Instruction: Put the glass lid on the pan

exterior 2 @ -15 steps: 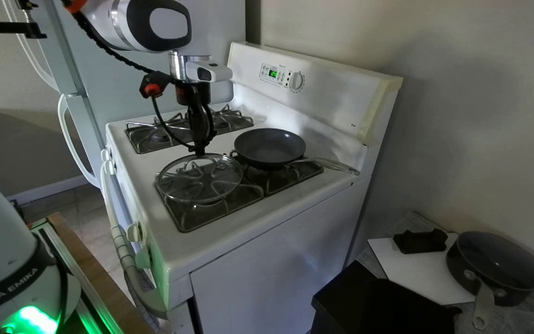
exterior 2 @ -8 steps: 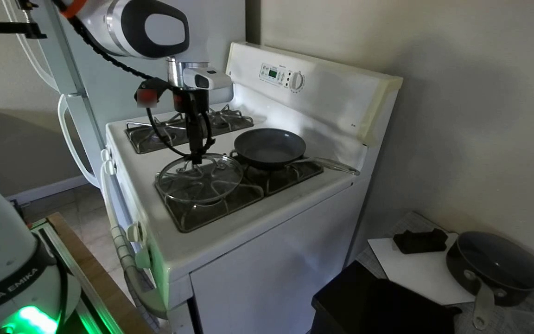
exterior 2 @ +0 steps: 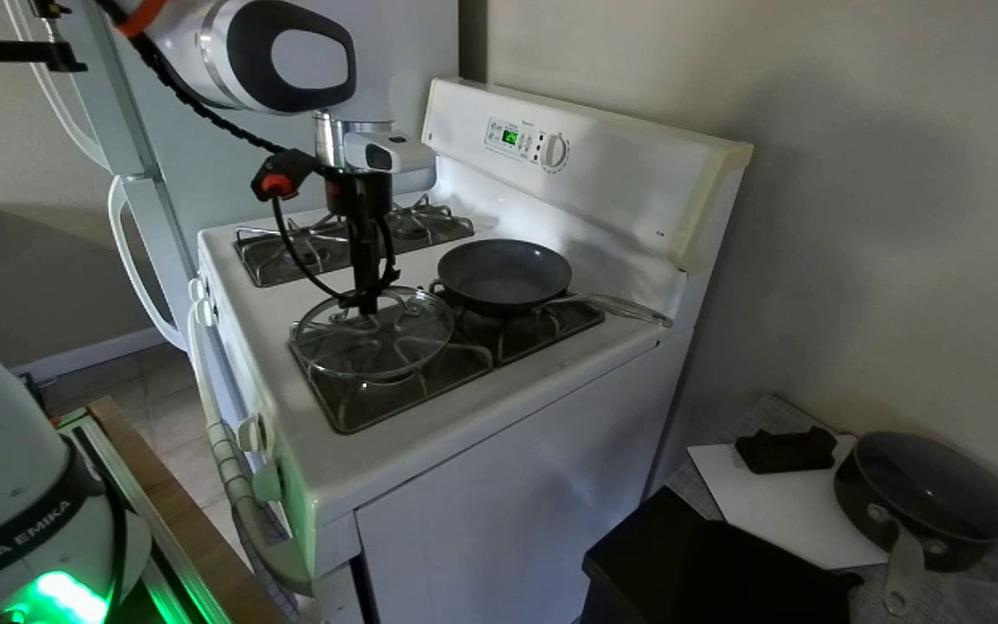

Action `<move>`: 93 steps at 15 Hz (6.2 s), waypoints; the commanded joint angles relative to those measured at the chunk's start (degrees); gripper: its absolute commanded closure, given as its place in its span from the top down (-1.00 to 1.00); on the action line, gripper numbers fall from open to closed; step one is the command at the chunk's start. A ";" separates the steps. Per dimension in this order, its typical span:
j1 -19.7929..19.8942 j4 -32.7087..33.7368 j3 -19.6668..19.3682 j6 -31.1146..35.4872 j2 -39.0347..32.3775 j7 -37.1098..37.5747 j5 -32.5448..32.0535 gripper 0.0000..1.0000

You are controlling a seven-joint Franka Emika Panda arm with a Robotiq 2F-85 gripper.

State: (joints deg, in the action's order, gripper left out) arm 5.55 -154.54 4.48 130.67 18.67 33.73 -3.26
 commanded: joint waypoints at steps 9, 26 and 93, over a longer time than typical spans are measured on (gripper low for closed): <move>1.54 -0.56 -0.21 1.43 -0.57 0.91 -1.10 0.14; 2.14 0.65 -0.52 1.79 -1.70 1.05 -1.02 -0.32; -2.19 7.10 -0.17 -2.59 -9.89 -2.04 -2.04 0.21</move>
State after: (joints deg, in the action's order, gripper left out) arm 3.47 -148.63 4.41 126.92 11.01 30.49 -4.12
